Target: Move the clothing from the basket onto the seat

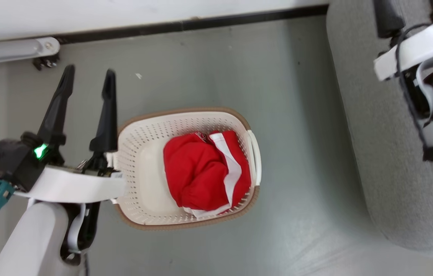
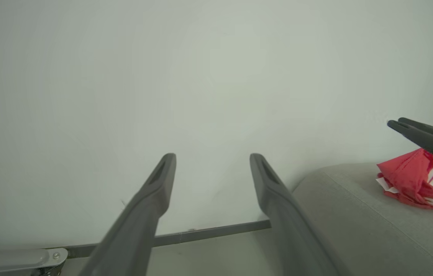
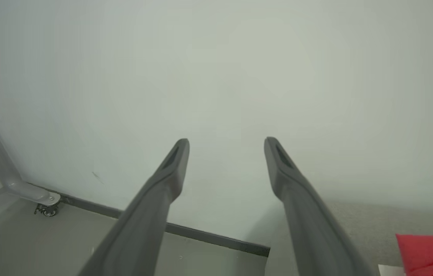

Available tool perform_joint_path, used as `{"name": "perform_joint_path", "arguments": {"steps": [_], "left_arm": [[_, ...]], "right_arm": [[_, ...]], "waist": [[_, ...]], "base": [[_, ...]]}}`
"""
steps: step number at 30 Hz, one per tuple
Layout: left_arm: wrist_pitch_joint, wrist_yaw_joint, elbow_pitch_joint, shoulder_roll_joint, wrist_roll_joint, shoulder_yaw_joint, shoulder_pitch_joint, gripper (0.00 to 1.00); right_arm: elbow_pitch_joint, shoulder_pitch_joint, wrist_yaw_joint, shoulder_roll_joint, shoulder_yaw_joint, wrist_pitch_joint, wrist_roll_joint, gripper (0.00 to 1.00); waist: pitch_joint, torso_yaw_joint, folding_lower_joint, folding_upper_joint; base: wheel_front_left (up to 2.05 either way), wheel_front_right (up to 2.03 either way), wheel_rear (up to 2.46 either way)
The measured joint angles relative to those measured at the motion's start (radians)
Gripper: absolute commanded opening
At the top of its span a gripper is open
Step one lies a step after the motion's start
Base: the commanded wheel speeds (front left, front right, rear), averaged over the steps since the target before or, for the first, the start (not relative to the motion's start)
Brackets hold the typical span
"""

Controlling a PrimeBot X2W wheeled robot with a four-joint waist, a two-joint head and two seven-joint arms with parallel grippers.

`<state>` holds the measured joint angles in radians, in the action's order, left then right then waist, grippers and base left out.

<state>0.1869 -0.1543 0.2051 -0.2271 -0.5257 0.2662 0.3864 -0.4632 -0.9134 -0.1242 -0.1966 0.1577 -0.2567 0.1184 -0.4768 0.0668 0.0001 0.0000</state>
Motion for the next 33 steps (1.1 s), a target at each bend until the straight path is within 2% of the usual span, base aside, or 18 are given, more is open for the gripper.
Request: {"name": "perform_joint_path", "arguments": {"steps": [8, 15, 21, 26, 33], "left_arm": [[0.054, 0.008, -0.062, -0.017, 0.021, -0.034, -0.061, 1.0], [0.063, 0.044, -0.109, -0.012, 0.034, -0.021, -0.12, 1.0], [0.067, 0.051, -0.144, 0.005, 0.043, -0.035, -0.171, 1.0], [0.07, 0.072, -0.173, -0.002, 0.07, -0.028, -0.203, 1.0], [0.07, 0.102, -0.166, 0.026, 0.079, -0.072, -0.215, 1.0]], "right_arm": [[0.111, 0.117, 0.0, -0.002, 0.034, 0.0, -0.01, 1.0], [0.19, 0.26, 0.0, -0.004, 0.005, 0.0, -0.004, 1.0], [0.258, 0.359, 0.0, -0.005, -0.019, 0.0, -0.004, 1.0], [0.28, 0.443, 0.0, 0.007, -0.036, 0.0, 0.021, 1.0], [0.302, 0.546, 0.0, 0.018, -0.067, 0.0, 0.018, 1.0]], "waist": [[0.056, -0.037, 0.0, 0.0], [0.12, -0.071, 0.0, 0.0], [0.168, -0.093, 0.0, 0.0], [0.207, -0.108, 0.0, 0.0], [0.261, -0.126, 0.0, 0.0]], "base": [[0.0, 0.0, 0.0], [0.0, 0.0, 0.0], [0.0, 0.0, 0.0], [0.0, 0.0, 0.0], [0.0, 0.0, 0.0]]}}
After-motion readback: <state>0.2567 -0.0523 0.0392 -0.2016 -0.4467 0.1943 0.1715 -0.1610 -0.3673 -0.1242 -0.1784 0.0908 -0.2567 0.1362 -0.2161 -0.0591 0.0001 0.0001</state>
